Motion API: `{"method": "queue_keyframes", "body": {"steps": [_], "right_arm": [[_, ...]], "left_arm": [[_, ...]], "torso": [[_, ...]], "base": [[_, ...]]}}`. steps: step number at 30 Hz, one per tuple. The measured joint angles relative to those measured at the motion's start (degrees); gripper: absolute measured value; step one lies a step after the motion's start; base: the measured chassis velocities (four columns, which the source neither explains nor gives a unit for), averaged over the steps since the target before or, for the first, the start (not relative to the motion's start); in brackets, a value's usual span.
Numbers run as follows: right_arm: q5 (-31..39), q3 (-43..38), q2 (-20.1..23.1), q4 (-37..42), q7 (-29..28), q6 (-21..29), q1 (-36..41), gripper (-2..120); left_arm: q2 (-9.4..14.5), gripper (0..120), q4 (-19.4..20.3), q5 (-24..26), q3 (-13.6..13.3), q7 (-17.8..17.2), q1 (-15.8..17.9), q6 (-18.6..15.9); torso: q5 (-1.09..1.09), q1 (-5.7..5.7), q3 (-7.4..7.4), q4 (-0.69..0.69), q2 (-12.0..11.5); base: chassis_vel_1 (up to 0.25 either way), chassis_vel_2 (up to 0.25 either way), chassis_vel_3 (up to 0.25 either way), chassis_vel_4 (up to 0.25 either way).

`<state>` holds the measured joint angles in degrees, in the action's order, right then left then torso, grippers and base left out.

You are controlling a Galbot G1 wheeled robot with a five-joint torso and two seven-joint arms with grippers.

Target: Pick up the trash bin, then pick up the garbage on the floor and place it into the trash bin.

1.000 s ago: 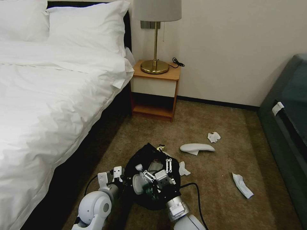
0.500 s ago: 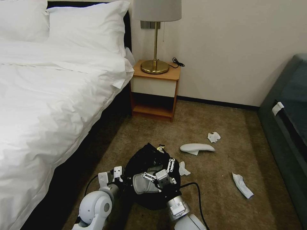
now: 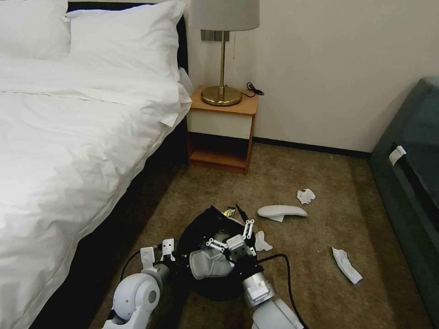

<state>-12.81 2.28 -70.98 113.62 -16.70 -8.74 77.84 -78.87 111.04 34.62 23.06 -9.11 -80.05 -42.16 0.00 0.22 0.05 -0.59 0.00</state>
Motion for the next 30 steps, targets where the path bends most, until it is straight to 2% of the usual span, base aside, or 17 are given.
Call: {"method": "queue_keyframes", "body": {"steps": [4,12,15,19,24,26,30], "right_arm": [[1.3,-1.8,1.3,5.1,0.4,2.0,-0.6,100],[2.8,-5.1,2.0,9.3,0.3,3.0,-0.3,100],[3.5,-7.8,1.5,9.6,-0.5,3.0,0.4,100],[5.7,-12.5,-0.8,8.8,-4.3,3.4,1.3,100],[8.6,-14.7,-1.7,7.7,-7.1,4.7,1.5,100],[12.2,-17.6,-2.6,5.7,-9.8,7.2,2.2,100],[16.6,-18.1,-3.5,3.7,-12.7,8.3,2.4,100]], "left_arm": [[0.1,0,-1.0,-0.6,0.5,-0.2,0.0,0.0],[0.1,0,-1.4,-1.6,1.6,0.0,-0.6,0.3],[0.1,0,0.1,-2.4,2.7,0.1,-1.5,1.0],[0.3,0,4.6,-3.5,5.7,0.1,-2.6,2.2],[0.2,0,7.0,-4.7,7.3,0.2,-2.8,3.5],[-0.2,0,9.4,-7.1,9.2,1.7,-3.0,5.4],[-0.6,0,10.6,-8.0,10.5,2.5,-3.2,6.4]], "torso": [[0.0,0.0,0.0,0.0,0.0],[0.0,0.0,0.0,-0.01,0.0],[-0.01,0.0,0.0,0.0,0.0],[0.0,0.0,0.0,0.0,0.0],[-0.01,0.0,0.0,0.01,0.0],[-0.01,0.0,0.0,0.0,0.0],[0.0,0.0,0.0,0.0,0.0]], "base": [[0.0,0.0,0.0,0.0],[0.0,0.0,0.0,0.0],[0.0,0.0,0.0,0.0],[0.0,0.0,0.0,0.0],[0.0,0.0,0.0,0.0],[0.0,0.0,0.0,0.0],[0.0,0.0,0.0,0.0]]}}
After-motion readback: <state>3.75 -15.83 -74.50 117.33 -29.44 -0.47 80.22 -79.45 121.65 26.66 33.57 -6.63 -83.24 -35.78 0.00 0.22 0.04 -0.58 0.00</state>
